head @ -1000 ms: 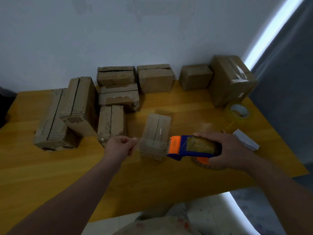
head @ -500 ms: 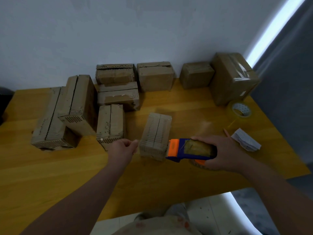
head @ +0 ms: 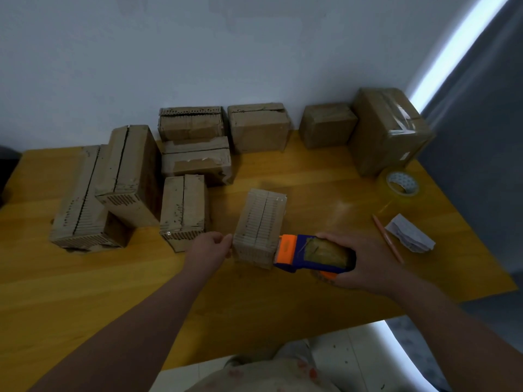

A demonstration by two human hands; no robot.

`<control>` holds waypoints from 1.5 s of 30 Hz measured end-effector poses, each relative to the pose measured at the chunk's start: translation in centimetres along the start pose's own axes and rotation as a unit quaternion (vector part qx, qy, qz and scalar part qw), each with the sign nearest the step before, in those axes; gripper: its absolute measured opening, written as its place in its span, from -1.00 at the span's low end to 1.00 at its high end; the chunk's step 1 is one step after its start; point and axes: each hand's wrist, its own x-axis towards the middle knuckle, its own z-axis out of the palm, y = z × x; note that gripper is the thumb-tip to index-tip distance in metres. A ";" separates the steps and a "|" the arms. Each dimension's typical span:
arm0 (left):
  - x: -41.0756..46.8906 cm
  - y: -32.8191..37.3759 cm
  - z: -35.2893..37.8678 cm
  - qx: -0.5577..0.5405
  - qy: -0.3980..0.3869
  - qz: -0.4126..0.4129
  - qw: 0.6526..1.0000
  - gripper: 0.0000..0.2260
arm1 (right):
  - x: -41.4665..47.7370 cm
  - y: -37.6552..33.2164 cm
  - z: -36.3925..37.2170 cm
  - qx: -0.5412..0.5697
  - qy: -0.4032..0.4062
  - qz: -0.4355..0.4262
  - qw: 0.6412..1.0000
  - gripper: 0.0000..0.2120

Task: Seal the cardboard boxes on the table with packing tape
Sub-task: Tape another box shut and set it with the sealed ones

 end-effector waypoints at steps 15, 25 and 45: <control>-2.7 1.1 0.4 -0.086 -0.084 0.050 0.991 -0.35 | -0.6 -0.5 1.7 0.023 0.040 0.009 0.999 -0.27; -2.1 2.1 0.0 0.445 -0.130 0.307 0.831 -0.23 | 0.0 -1.3 3.8 0.016 0.047 0.004 0.999 -0.23; -1.6 1.4 0.8 0.425 -0.098 0.316 0.843 -0.33 | -0.3 -2.4 -1.8 -0.083 -0.071 0.059 0.992 -0.29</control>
